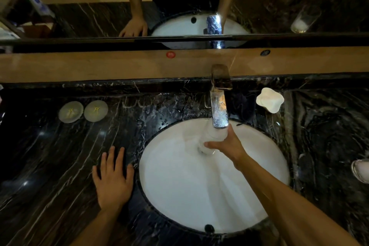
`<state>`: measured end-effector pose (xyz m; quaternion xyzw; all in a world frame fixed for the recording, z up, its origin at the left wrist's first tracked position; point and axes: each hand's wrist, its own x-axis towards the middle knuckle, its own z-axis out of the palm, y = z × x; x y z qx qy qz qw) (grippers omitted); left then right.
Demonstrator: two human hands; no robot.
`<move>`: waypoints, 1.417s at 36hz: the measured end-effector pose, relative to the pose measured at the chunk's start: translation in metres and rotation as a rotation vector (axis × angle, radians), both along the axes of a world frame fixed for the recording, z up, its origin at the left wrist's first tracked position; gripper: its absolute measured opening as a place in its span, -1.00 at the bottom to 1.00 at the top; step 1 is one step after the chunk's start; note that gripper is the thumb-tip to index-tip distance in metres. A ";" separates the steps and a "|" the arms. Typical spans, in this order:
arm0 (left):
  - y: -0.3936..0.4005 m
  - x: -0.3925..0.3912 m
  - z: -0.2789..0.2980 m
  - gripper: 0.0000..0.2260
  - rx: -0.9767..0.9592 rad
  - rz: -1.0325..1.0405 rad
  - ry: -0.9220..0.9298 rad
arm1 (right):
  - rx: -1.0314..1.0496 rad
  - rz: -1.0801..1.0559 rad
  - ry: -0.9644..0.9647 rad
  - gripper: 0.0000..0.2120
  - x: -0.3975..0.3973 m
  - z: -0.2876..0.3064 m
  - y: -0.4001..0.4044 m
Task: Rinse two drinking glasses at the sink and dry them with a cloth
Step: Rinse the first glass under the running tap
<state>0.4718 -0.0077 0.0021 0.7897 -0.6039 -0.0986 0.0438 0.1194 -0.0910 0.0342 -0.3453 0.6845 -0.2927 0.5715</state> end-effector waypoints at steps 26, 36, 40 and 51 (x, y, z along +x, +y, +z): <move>0.000 0.001 -0.002 -0.42 -0.009 -0.002 -0.011 | 0.697 -0.095 -0.597 -0.33 0.009 0.005 0.026; 0.000 0.003 -0.008 -0.43 0.003 0.011 -0.016 | -0.049 0.233 0.382 -0.12 0.010 0.007 0.016; 0.000 0.005 -0.011 -0.44 -0.002 0.005 -0.020 | -0.136 0.191 0.373 -0.19 -0.001 0.008 0.015; 0.001 0.006 -0.012 -0.43 -0.010 -0.001 -0.032 | -0.041 0.379 0.346 -0.03 -0.010 0.008 0.007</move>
